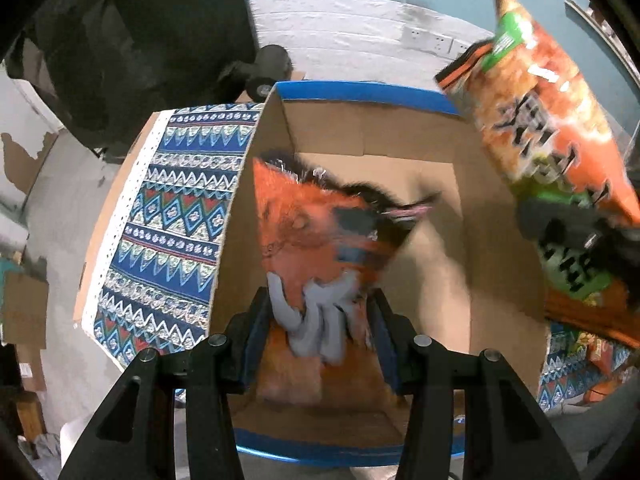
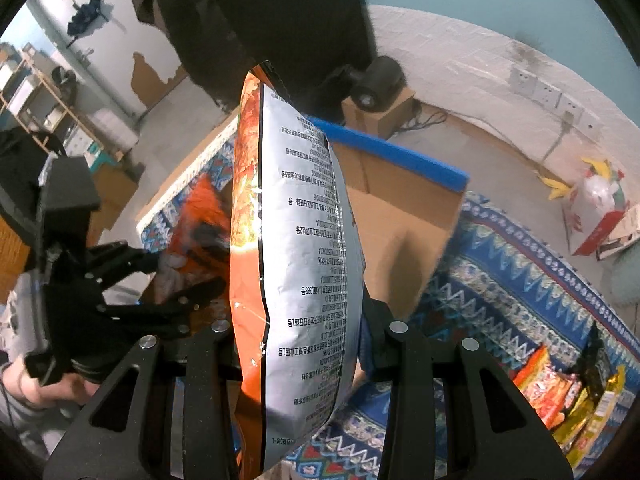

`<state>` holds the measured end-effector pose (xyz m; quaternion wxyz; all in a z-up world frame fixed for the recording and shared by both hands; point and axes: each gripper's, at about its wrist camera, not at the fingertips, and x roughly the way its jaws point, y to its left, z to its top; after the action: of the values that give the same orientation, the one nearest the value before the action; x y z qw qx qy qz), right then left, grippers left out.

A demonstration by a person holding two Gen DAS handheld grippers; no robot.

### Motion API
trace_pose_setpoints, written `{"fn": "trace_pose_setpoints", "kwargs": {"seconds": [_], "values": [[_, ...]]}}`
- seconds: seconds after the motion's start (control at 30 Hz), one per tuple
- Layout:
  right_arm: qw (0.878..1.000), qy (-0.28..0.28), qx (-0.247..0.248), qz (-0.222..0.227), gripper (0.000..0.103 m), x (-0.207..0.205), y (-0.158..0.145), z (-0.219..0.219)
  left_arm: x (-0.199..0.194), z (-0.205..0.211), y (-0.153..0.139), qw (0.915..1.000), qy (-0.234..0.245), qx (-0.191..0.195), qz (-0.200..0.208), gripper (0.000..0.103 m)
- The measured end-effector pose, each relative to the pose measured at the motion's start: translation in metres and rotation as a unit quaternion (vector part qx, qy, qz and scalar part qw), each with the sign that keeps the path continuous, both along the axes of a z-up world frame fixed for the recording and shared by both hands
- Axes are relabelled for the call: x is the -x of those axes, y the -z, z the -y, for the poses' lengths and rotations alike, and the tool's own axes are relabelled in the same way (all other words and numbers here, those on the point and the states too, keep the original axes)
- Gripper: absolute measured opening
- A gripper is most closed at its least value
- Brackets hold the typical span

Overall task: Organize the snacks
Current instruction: 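Open both grippers to drop the chip bags into the box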

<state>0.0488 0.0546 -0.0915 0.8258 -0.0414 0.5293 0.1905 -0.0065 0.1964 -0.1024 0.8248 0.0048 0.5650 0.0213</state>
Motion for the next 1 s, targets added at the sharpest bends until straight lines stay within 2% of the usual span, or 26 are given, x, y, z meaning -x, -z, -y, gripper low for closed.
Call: {"fn": "trace_pose_setpoints", "kwargs": {"seconds": [0.13, 0.27, 0.37, 0.43, 0.6, 1.0], "values": [[1.000, -0.007, 0.016, -0.017, 0.037, -0.003, 0.017, -0.010, 0.000, -0.002, -0.004, 0.9999, -0.004, -0.011, 0.008, 0.050], [0.999, -0.006, 0.035, -0.026, 0.040, -0.001, 0.028, -0.013, 0.002, -0.005, -0.005, 0.9999, -0.011, -0.011, 0.007, 0.061], [0.999, -0.002, 0.041, -0.021, 0.053, 0.001, 0.025, -0.011, 0.002, -0.004, -0.008, 0.9998, -0.012, -0.014, 0.011, 0.061], [0.999, 0.001, 0.041, -0.011, 0.065, 0.004, 0.018, -0.007, 0.002, -0.003, -0.010, 0.9998, -0.012, -0.010, 0.011, 0.062], [0.999, 0.009, 0.039, 0.013, 0.074, 0.012, 0.001, 0.008, 0.003, 0.011, -0.018, 0.9998, 0.001, -0.001, 0.019, 0.063], [0.997, 0.032, 0.064, 0.041, 0.076, 0.046, -0.017, 0.069, 0.001, 0.079, -0.039, 0.9970, 0.068, 0.020, 0.031, 0.064]]}}
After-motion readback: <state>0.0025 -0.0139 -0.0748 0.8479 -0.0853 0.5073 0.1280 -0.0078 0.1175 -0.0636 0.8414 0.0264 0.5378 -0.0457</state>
